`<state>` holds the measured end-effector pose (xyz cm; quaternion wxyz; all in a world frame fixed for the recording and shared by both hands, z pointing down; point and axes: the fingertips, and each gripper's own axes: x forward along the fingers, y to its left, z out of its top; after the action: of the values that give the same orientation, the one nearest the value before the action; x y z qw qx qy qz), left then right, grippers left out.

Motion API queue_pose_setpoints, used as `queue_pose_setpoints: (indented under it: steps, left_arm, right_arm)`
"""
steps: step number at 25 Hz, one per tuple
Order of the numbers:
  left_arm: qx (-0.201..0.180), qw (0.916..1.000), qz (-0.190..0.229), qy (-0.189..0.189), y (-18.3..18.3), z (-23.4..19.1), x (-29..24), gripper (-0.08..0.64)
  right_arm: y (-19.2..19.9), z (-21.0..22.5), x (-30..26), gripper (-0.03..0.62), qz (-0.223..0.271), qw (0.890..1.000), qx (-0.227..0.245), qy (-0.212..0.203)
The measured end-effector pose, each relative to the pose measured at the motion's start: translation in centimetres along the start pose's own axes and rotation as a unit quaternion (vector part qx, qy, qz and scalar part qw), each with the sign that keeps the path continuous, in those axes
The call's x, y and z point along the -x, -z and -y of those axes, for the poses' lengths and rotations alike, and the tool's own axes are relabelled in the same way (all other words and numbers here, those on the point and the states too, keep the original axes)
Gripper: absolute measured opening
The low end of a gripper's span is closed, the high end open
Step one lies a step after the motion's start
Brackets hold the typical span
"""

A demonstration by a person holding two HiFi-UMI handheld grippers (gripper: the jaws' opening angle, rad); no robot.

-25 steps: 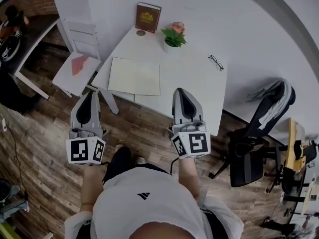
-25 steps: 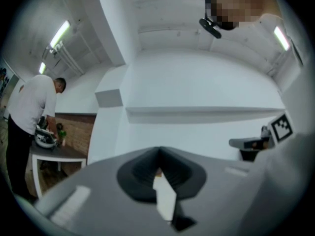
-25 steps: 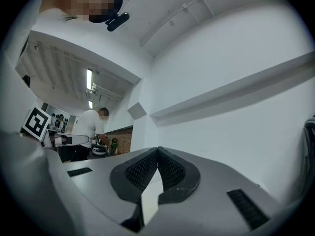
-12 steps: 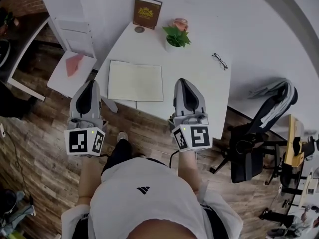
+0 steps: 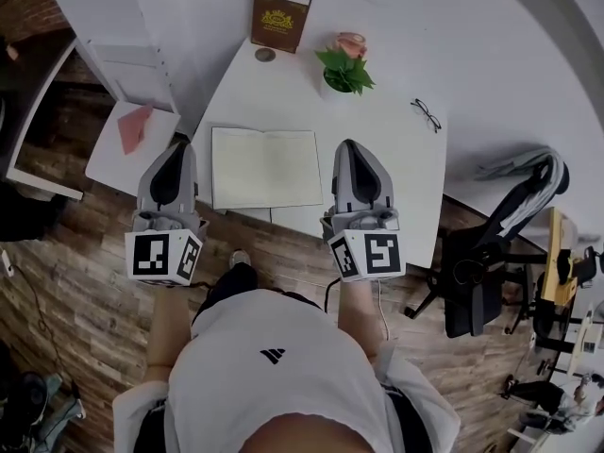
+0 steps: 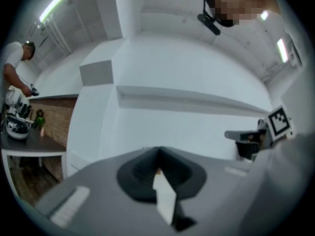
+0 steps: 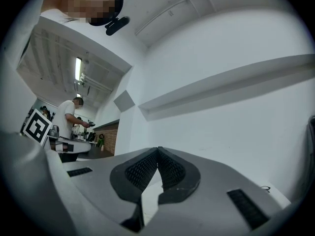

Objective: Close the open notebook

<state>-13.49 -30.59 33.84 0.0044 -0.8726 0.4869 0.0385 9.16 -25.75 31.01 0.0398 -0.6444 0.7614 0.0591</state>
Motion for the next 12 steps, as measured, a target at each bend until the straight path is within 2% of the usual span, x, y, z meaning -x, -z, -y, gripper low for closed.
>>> queue_pose_setpoints:
  steps: [6,12]
  left_arm:
    - [0.028,0.9962,-0.073,0.037,5.1,-1.2,-2.6,0.009]
    - [0.079,0.9809,-0.169,0.057,11.8,-2.5,-4.2,0.034]
  right_arm:
    - [1.5,-0.3,-2.2,-0.002,-0.017,1.0,0.0,0.015]
    - [3.1,0.0,-3.3,-0.002,-0.038,0.999,0.0,0.035]
